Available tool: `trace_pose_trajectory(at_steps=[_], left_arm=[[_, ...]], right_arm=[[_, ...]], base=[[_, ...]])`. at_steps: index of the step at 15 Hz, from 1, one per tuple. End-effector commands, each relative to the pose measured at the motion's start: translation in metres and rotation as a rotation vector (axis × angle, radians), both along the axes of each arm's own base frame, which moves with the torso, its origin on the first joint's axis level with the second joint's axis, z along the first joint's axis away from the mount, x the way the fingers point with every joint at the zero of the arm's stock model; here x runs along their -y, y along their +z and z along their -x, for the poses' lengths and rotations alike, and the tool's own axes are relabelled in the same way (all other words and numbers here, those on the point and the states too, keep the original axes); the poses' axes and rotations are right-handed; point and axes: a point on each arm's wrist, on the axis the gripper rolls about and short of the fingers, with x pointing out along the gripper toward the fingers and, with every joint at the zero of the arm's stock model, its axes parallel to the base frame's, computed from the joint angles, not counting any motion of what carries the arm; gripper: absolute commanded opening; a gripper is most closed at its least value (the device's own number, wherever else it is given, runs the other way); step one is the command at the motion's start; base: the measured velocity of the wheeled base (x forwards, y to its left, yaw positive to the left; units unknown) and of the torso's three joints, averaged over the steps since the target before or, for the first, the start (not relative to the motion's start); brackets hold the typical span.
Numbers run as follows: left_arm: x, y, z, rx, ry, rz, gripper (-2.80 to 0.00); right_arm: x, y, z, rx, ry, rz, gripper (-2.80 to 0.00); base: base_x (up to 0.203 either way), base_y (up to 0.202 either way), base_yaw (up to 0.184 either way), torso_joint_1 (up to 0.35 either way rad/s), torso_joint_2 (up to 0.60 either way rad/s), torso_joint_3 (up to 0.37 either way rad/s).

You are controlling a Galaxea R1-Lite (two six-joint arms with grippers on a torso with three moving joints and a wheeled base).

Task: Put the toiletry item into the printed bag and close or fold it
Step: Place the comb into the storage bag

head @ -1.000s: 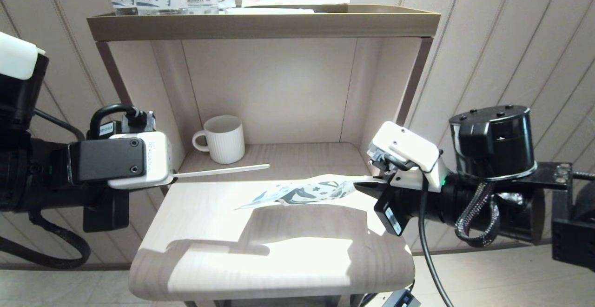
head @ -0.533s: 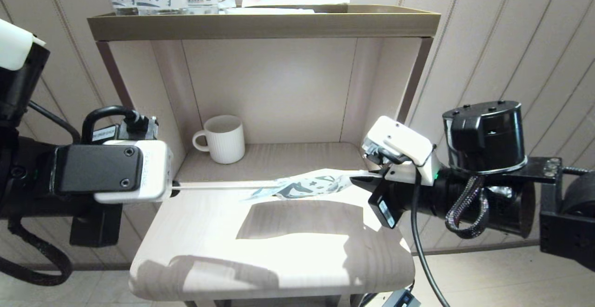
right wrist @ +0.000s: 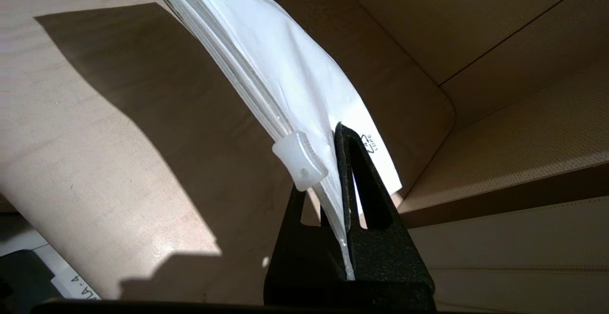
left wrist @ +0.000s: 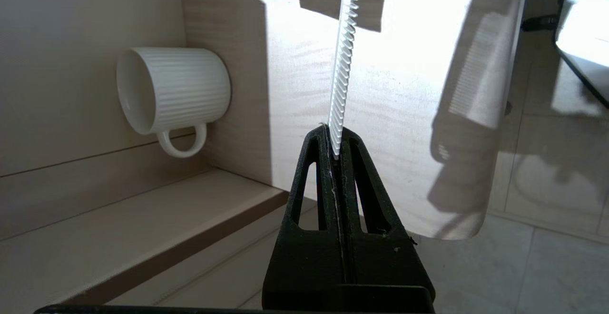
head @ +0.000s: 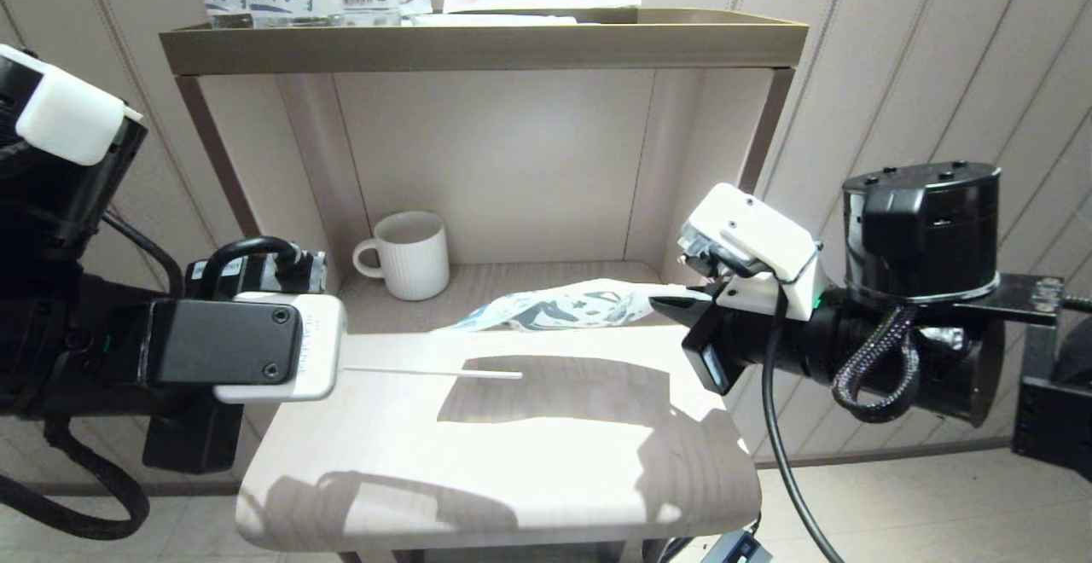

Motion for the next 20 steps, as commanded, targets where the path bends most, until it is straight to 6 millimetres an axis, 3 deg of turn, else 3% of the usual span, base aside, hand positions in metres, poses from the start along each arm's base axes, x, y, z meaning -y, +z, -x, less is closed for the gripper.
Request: trace_pose_trajectory(at_steps=[1,8,20], left_arm=[[0.003,-0.005,-0.004,-0.015,-0.006,-0.019,-2.8],[0.016,-0.012,-0.007,-0.019,-0.017,-0.06,-2.8],[0.009,0.0,0.001,0.03,-0.004,-0.019,-2.8]], right_arm=[[-0.001,0.002,0.003,0.009,0.009,-0.003,-2.8],[-0.005,-0.001,0.007,0.002,0.03,0.001,-2.8],[-0.006,-0.006,0.009,-0.014,0.037,0.011,-2.8]], base=[[0.0,0.0,0.0,0.0,0.0,0.0],[0.0,0.0,0.0,0.0,0.0,0.0],[0.0,0.0,0.0,0.0,0.0,0.0]])
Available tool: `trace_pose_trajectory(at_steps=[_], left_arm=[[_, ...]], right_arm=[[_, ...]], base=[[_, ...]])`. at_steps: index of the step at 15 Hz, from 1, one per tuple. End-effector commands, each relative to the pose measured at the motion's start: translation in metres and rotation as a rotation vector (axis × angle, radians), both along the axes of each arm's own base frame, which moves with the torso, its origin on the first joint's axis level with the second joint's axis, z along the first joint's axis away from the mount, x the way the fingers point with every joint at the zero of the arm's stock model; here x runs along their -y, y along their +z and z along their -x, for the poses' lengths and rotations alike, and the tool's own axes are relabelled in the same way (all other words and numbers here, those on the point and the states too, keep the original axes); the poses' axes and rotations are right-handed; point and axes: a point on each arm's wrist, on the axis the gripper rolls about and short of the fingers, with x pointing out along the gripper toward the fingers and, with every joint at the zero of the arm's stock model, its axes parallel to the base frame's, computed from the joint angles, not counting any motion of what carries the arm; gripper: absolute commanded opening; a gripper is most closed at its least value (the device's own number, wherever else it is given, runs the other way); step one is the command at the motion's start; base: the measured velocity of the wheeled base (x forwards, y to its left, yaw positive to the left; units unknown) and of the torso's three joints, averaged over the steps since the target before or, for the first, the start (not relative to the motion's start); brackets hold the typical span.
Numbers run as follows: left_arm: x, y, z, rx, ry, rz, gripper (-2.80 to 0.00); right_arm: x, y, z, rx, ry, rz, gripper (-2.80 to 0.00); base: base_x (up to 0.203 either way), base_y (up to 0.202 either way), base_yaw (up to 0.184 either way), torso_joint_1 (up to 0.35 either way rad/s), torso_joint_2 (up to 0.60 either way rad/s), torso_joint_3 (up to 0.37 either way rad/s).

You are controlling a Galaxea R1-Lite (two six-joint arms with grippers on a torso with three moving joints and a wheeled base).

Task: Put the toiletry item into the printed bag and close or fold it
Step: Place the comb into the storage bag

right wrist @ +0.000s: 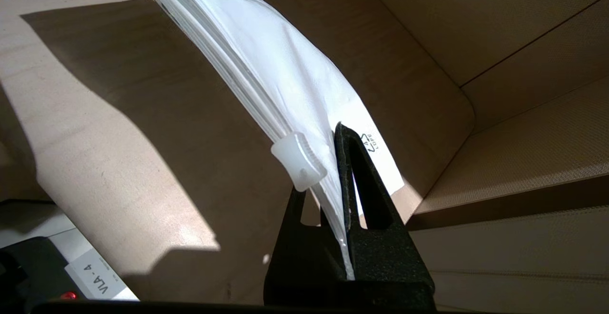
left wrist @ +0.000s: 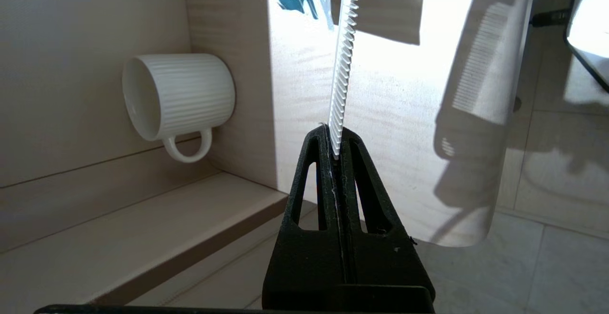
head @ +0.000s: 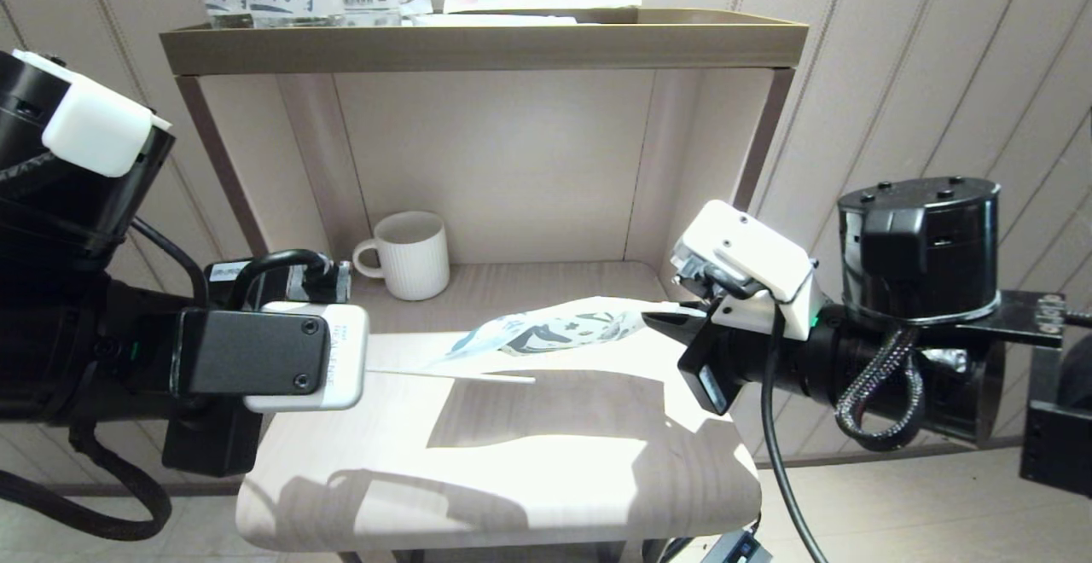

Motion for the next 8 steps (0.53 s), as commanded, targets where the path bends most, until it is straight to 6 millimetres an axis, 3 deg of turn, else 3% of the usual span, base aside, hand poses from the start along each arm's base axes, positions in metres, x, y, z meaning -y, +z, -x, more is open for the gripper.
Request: trace_pose_trajectory(at_steps=[1,8], left_arm=[[0.001,0.001,-0.001,0.003,-0.003,-0.004,-2.8],[0.012,-0.009,-0.017,-0.002,0.003,-0.01,-2.8]], right_arm=[[-0.001,0.0,0.001,0.002,0.005,0.002,-2.8],[-0.001,-0.001,0.002,0.0,0.01,0.004,-2.8]], base=[[0.0,0.0,0.0,0.0,0.0,0.0],[0.0,0.0,0.0,0.0,0.0,0.0]])
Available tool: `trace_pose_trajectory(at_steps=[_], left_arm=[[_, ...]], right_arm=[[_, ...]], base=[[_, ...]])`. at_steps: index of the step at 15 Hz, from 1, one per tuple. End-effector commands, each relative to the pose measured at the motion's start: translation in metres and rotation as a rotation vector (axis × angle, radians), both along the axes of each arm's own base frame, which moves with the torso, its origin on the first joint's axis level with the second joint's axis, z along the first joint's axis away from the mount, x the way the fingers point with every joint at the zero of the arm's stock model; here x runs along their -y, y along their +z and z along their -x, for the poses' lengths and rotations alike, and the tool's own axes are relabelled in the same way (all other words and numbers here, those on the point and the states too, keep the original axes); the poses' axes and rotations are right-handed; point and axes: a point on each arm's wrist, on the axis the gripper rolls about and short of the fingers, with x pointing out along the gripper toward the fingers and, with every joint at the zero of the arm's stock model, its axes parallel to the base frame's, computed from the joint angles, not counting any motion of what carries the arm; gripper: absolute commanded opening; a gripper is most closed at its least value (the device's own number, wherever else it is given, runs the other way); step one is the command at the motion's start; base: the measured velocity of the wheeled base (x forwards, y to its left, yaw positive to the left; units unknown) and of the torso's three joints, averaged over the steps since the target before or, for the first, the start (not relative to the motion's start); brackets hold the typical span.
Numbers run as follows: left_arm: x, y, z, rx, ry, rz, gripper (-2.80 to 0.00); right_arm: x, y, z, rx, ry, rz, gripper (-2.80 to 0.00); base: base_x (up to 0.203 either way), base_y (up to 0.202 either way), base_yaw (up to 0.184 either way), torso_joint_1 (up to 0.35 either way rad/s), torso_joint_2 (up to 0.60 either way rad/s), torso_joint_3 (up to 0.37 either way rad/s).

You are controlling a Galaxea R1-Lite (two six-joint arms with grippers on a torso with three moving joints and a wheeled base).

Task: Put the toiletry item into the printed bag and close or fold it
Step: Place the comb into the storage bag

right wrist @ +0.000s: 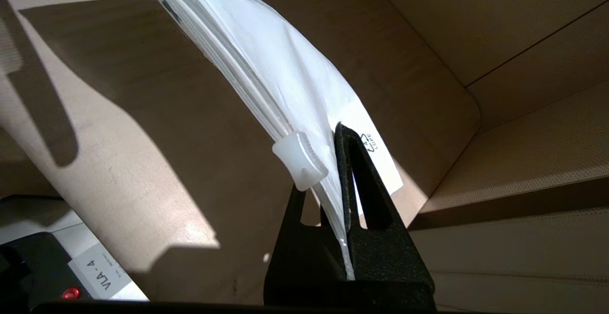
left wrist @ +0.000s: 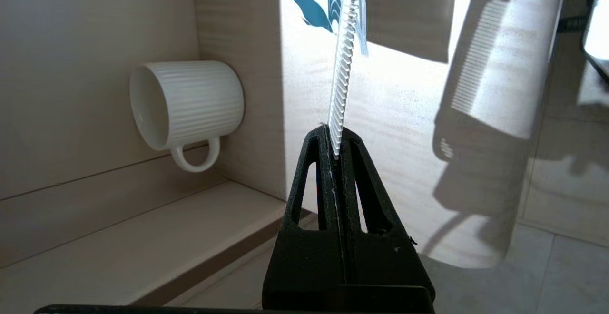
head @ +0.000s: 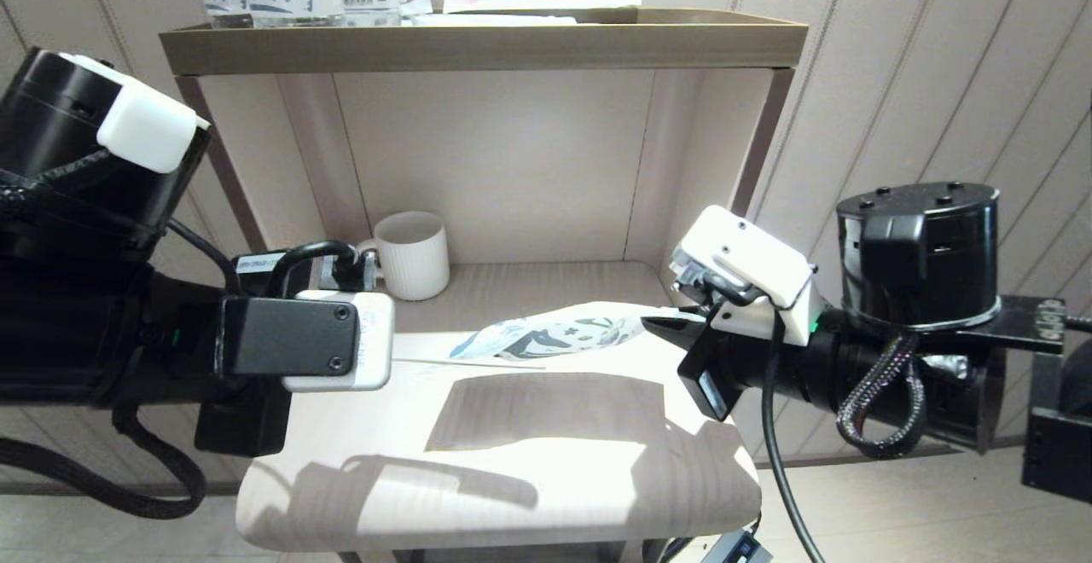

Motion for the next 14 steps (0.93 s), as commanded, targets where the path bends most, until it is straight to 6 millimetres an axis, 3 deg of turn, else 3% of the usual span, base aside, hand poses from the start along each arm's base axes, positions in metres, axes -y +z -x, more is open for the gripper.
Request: trace_pose_trajectory(at_steps=[1,7,14], left_arm=[[0.004,-0.007,-0.007,-0.02,0.0,-0.022,-2.8],[0.011,-0.016,-0.019,-0.044,0.007,-0.033,-2.8],[-0.005,0.002,-0.005,0.022,0.028,0.011,-2.8]], right_arm=[[0.0,0.001,0.001,0.005,0.002,0.0,-2.8],[-0.002,0.001,0.004,0.008,0.017,-0.001,-2.8],[-0.001,-0.002,0.001,-0.004,0.004,0.003,-2.8]], base=[[0.0,0.0,0.0,0.0,0.0,0.0],[0.0,0.0,0.0,0.0,0.0,0.0],[0.0,0.0,0.0,0.0,0.0,0.0]])
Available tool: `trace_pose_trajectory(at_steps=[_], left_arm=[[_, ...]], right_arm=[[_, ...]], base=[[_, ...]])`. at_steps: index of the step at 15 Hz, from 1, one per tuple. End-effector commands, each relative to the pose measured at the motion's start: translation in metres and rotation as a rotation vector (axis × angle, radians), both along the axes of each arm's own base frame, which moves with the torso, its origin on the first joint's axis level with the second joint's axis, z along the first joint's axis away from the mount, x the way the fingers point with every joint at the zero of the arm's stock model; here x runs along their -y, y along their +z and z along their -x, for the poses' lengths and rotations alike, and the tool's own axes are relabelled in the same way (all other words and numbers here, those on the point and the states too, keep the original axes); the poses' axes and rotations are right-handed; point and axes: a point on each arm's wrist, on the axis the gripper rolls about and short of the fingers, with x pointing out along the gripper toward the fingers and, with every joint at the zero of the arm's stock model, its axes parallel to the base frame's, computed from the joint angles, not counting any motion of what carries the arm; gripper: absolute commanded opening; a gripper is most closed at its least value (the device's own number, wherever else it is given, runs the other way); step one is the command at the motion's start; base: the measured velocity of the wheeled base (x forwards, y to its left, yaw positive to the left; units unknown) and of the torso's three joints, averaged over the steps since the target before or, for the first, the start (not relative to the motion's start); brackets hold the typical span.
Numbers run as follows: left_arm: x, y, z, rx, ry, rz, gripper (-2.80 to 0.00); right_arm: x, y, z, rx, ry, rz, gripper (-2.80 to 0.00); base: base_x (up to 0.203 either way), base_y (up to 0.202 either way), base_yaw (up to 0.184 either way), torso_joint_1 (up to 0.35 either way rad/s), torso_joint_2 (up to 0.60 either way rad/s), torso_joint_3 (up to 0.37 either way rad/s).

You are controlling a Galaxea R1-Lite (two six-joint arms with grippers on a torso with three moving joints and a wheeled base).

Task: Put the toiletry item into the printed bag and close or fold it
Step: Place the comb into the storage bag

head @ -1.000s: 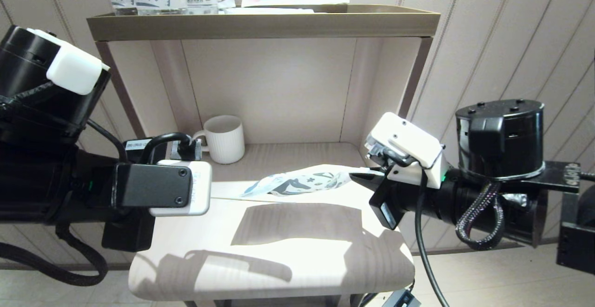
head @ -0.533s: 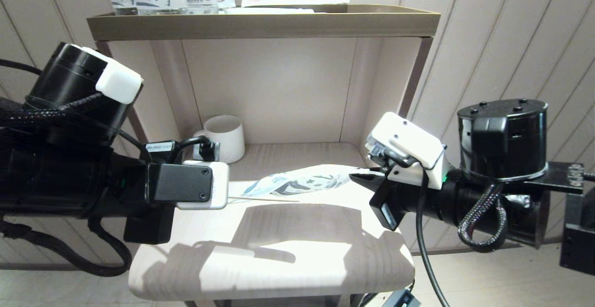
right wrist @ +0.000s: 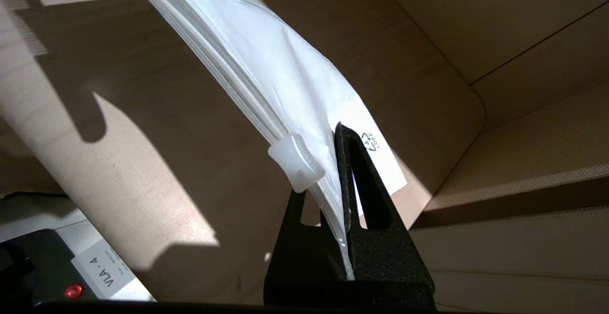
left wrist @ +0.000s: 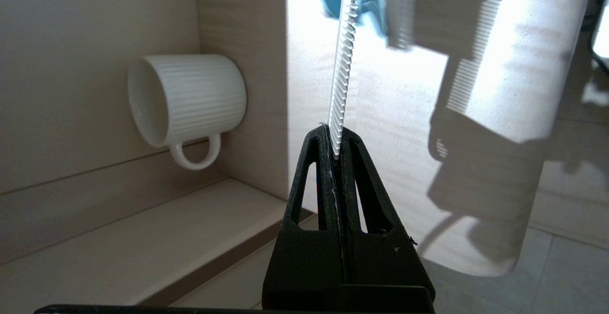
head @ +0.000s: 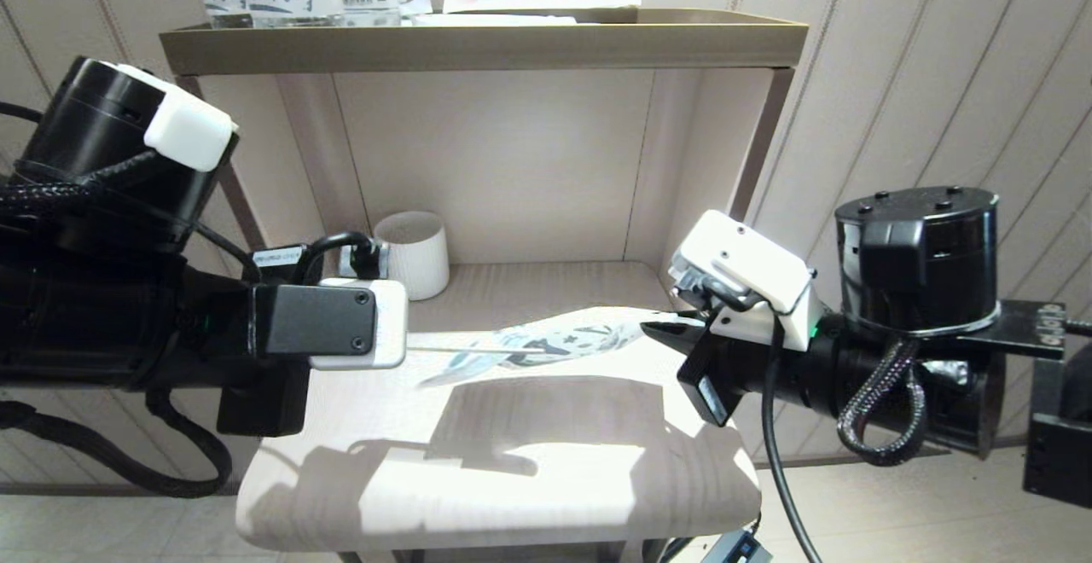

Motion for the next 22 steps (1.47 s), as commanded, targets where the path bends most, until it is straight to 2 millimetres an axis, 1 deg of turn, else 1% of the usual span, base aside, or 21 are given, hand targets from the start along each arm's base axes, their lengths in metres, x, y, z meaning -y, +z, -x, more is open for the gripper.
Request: trace_pose_trajectory(at_steps=[1,3,5,9,11,14,20,22], left_arm=[[-0.007,0.007,0.009,0.027,0.0,0.012,-2.8],[-0.009,0.008,0.01,0.03,0.001,0.014,-2.8],[-0.008,0.0,0.01,0.007,-0.002,-0.004,-2.8],[-0.001,-0.017,0.0,-0.045,-0.004,-0.044,-2.8],[0.003,-0.02,-0.006,-0.038,-0.003,-0.038,-2.8],[0.004,-0.017,-0.007,-0.015,-0.003,-0.019,-2.8],[-0.01,-0.003,0.009,0.036,0.007,0.02,-2.8],[-0.012,-0.003,0.011,0.036,0.011,0.021,-2.8]], right_arm=[[0.0,0.0,0.0,0.002,-0.001,0.0,-2.8],[0.0,0.0,0.0,0.0,0.0,0.0,-2.8],[0.0,-0.001,0.0,-0.002,0.002,0.002,-2.8],[-0.002,-0.003,-0.001,-0.006,0.005,0.005,-2.8],[-0.003,-0.003,-0.001,-0.007,0.006,0.006,-2.8],[-0.004,-0.005,-0.004,-0.012,0.003,0.009,-2.8],[-0.003,-0.005,-0.002,-0.012,0.003,0.007,-2.8],[-0.002,-0.004,-0.003,-0.01,0.001,0.006,-2.8]], base=[[0.0,0.0,0.0,0.0,0.0,0.0],[0.0,0.0,0.0,0.0,0.0,0.0],[0.0,0.0,0.0,0.0,0.0,0.0],[0.0,0.0,0.0,0.0,0.0,0.0],[0.0,0.0,0.0,0.0,0.0,0.0],[0.0,0.0,0.0,0.0,0.0,0.0],[0.0,0.0,0.0,0.0,0.0,0.0],[0.0,0.0,0.0,0.0,0.0,0.0]])
